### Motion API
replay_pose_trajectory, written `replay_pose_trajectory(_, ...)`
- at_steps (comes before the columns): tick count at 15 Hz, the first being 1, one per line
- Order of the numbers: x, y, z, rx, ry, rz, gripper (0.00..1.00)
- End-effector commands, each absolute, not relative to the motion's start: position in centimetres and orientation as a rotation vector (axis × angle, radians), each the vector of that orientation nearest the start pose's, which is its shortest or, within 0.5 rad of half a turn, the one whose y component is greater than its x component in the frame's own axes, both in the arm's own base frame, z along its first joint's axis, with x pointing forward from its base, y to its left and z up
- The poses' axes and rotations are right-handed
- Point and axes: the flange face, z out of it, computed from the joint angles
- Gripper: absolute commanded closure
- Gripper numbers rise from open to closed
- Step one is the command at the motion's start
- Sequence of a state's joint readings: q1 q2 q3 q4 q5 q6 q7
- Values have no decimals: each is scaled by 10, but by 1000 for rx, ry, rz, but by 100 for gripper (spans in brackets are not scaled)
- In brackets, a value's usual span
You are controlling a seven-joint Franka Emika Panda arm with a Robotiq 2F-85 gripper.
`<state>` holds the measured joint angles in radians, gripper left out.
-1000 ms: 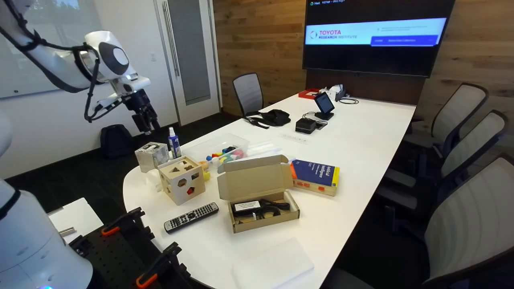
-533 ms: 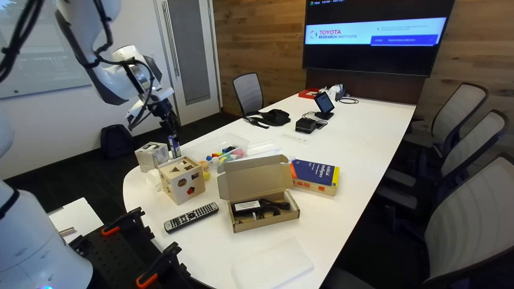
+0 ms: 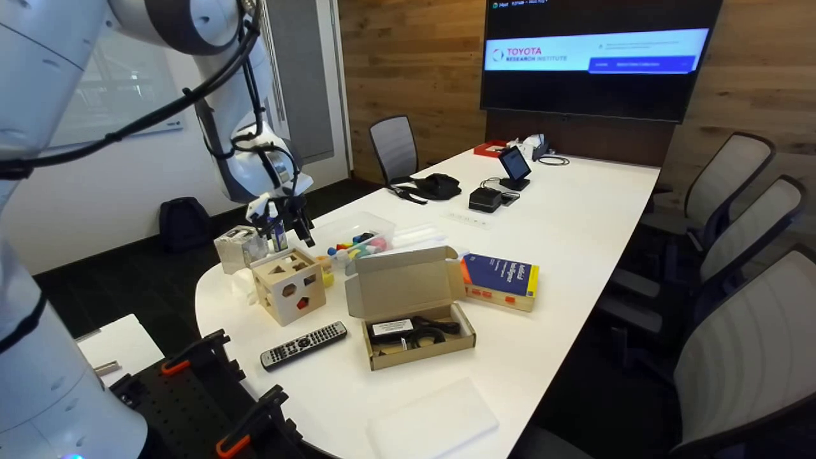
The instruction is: Put the white lid on the clear container.
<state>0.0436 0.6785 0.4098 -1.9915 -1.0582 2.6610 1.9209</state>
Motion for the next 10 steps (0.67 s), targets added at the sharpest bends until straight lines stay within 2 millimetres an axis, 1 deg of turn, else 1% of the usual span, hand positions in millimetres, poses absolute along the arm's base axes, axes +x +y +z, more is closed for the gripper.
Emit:
replay_pose_trajectory(1,534,288,141,-2925,952,-463,0)
replay_pose_trajectory(3,539,293,136,-2921,945,-468,0)
replay_pose_trajectory(8,542,293,138,-2918,941,-475,0)
replay_pose_trajectory(9,542,293,134,-2901,974,-501,0)
replay_pose_trajectory(10,548,289,129,-2880,1021,-568,0)
